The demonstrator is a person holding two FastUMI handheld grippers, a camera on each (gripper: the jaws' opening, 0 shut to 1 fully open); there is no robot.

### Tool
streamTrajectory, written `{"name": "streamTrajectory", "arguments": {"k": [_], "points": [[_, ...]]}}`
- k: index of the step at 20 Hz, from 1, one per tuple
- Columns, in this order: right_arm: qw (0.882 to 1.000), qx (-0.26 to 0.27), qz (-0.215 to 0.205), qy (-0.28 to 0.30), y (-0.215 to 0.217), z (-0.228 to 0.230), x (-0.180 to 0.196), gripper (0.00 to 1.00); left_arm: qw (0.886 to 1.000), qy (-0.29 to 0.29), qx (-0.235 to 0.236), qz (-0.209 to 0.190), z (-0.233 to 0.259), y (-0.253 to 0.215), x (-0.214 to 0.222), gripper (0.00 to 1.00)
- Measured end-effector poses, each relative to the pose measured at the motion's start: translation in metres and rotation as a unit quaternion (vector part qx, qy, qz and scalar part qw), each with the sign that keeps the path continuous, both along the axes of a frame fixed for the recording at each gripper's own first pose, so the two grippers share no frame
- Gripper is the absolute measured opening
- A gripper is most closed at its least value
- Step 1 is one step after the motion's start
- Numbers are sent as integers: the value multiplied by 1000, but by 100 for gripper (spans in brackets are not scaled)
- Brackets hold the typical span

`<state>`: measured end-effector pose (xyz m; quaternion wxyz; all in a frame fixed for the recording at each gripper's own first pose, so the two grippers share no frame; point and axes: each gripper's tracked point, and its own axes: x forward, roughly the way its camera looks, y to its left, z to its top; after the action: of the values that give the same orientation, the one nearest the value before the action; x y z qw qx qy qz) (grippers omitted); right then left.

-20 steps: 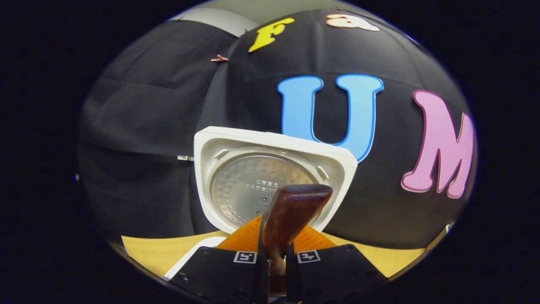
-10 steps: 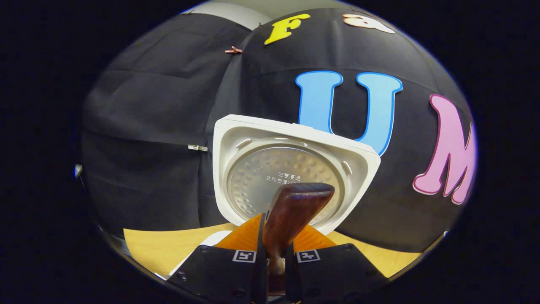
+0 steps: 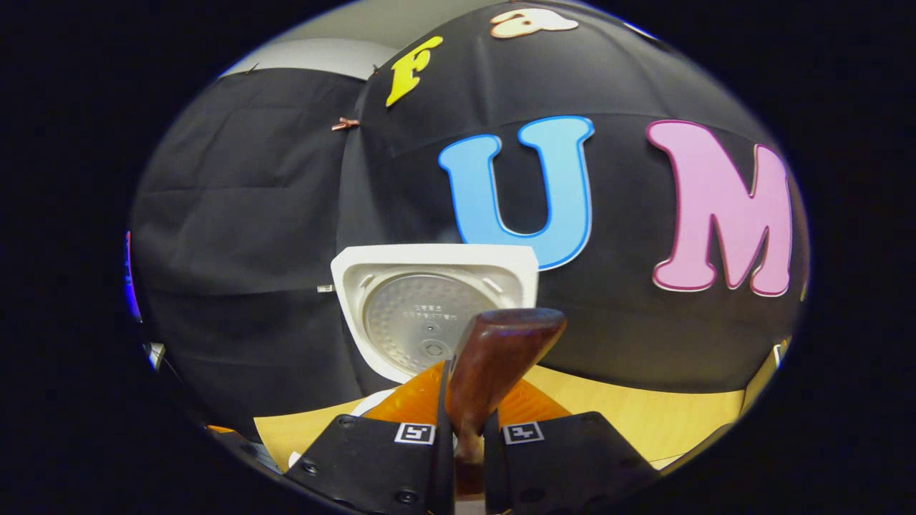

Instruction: Close the left gripper, press the button to open the rice cooker; take a wooden spoon from the chopstick holder with the right hand, scoop a spoonful of rice and pour it into the rice cooker, then put the wooden spoon back into the chopstick holder.

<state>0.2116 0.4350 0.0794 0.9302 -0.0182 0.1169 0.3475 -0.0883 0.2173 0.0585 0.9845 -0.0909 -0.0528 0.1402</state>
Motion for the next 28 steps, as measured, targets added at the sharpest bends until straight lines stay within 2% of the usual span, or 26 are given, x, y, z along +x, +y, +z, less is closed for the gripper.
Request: {"name": "streamTrajectory", "arguments": {"k": [7,15,21,28], "points": [[997,31,-63,-26,-135,48,1,20,999,-18,29,-40,25,-50,33,95],[981,33,-189,-37,-332,68,1,19,997,-19,44,-62,29,-96,67,95],[967,38,-253,-11,-431,41,-8,19,997,-11,56,-55,26,-119,84,95],[954,44,-294,31,-490,-20,-19,19,998,-20,51,-35,31,-127,90,95]]}}
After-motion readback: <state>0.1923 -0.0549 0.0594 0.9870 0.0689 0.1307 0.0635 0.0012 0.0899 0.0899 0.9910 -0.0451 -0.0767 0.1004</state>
